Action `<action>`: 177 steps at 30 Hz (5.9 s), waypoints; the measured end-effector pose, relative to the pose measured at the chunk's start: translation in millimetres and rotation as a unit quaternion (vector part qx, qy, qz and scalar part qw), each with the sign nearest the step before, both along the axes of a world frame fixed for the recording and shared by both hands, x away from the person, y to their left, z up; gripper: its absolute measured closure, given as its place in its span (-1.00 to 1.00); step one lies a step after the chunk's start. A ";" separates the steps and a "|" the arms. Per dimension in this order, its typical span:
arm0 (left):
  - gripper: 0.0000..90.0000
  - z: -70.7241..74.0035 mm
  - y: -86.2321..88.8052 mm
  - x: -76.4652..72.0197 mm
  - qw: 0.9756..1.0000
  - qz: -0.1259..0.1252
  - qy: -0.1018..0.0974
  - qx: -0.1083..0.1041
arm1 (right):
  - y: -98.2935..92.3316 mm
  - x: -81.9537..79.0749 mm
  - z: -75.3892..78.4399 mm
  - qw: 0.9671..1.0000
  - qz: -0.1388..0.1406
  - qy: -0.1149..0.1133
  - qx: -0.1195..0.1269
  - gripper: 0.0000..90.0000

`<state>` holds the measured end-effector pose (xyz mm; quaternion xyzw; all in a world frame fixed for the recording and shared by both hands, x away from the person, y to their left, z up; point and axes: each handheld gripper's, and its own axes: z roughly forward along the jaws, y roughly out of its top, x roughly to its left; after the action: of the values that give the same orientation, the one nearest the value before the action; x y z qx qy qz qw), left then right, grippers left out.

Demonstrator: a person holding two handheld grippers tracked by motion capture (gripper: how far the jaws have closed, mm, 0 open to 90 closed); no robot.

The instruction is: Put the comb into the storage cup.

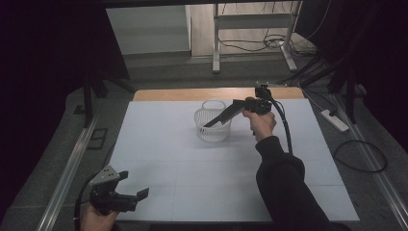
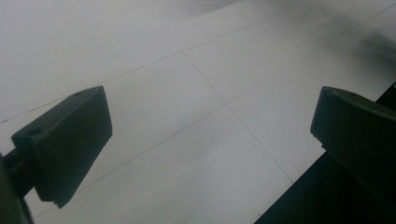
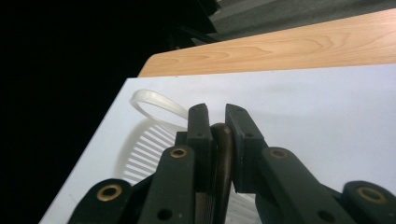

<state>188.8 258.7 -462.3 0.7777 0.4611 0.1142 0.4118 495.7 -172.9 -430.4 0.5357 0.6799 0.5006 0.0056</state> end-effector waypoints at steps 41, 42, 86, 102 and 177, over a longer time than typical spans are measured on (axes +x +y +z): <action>-1.00 -0.2 -0.1 0.3 1.000 0.001 0.003 0.000 | -0.7 -2.6 -1.7 0.994 -0.007 -0.030 -0.101 0.50; -1.00 -0.2 -0.1 0.4 1.000 0.001 0.003 0.000 | -0.6 -2.7 -1.5 0.994 -0.006 -0.031 -0.103 0.48; -1.00 0.1 1.1 0.7 1.000 0.013 0.007 0.002 | 6.3 -7.6 4.4 0.980 0.012 -0.044 -0.192 -0.69; -1.00 0.0 1.1 0.8 1.000 0.013 0.008 0.002 | 13.0 -18.8 12.8 0.977 0.059 -0.057 -0.197 -0.90; -1.00 0.1 1.5 0.8 1.000 0.007 0.008 -0.002 | -7.0 -73.7 8.7 0.959 0.106 -0.105 -0.240 -1.00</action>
<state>189.6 260.2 -462.3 0.7745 0.4701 0.1102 0.4087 421.9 -180.0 -421.7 0.3882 0.8286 0.3735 0.1526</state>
